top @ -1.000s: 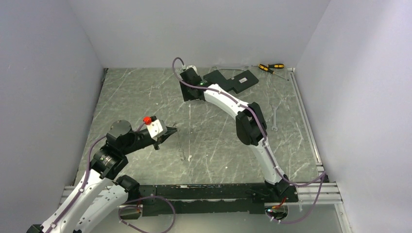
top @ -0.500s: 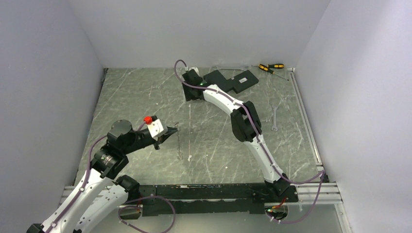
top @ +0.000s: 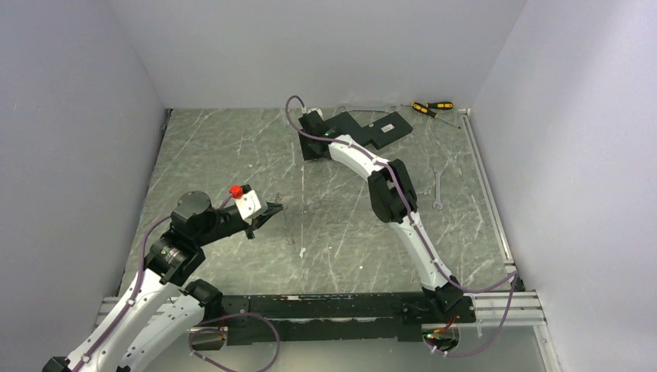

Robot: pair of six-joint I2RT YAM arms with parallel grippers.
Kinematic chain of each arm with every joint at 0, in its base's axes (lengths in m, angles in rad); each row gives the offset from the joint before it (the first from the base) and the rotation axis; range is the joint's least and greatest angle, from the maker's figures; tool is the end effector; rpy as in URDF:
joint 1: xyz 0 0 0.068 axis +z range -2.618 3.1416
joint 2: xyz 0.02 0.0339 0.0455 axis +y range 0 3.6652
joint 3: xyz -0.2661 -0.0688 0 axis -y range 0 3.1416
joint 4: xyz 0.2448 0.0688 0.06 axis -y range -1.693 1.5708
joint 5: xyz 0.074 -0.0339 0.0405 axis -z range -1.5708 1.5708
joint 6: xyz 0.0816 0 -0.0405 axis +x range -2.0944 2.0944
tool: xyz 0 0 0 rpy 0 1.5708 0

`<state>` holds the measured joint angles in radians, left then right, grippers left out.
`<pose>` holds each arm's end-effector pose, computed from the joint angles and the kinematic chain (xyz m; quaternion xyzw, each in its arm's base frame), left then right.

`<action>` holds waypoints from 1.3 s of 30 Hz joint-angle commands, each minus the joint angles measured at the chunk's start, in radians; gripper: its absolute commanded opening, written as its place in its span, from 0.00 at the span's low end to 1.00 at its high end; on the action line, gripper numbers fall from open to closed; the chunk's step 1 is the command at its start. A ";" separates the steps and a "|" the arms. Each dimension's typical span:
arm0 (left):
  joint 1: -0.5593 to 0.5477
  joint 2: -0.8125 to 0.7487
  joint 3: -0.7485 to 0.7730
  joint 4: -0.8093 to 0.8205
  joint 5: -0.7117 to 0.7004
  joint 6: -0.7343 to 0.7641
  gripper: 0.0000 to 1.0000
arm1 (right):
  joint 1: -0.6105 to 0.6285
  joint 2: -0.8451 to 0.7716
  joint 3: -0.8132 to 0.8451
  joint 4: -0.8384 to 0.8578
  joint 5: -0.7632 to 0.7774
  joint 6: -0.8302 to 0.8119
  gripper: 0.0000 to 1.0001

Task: Put the keys on the keyring

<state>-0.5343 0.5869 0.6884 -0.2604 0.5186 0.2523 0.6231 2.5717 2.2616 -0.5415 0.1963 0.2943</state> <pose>0.1334 -0.1259 0.3224 0.4355 0.6156 -0.2813 0.5934 0.4941 0.3354 0.1236 -0.1184 0.9246 0.0728 0.3546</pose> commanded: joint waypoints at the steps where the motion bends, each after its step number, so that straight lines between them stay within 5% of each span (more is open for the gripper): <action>1: -0.001 -0.004 -0.002 0.032 0.011 0.040 0.00 | 0.001 0.019 0.032 0.022 -0.030 -0.006 0.44; 14: -0.001 -0.007 -0.004 0.032 0.013 0.041 0.00 | 0.004 -0.101 -0.132 0.054 -0.034 -0.019 0.09; 21: -0.001 -0.007 -0.003 0.032 0.017 0.041 0.00 | 0.007 -0.208 -0.261 0.109 -0.044 -0.040 0.01; 30: 0.000 -0.006 -0.006 0.035 0.019 0.042 0.00 | 0.025 -0.330 -0.418 0.143 -0.065 -0.059 0.00; 39: -0.001 0.003 -0.006 0.041 0.033 0.033 0.00 | 0.047 -0.549 -0.792 0.229 -0.101 0.028 0.07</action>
<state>-0.5343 0.5869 0.6777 -0.2604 0.5259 0.2680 0.6594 2.1330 1.5917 -0.3931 0.1234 0.2695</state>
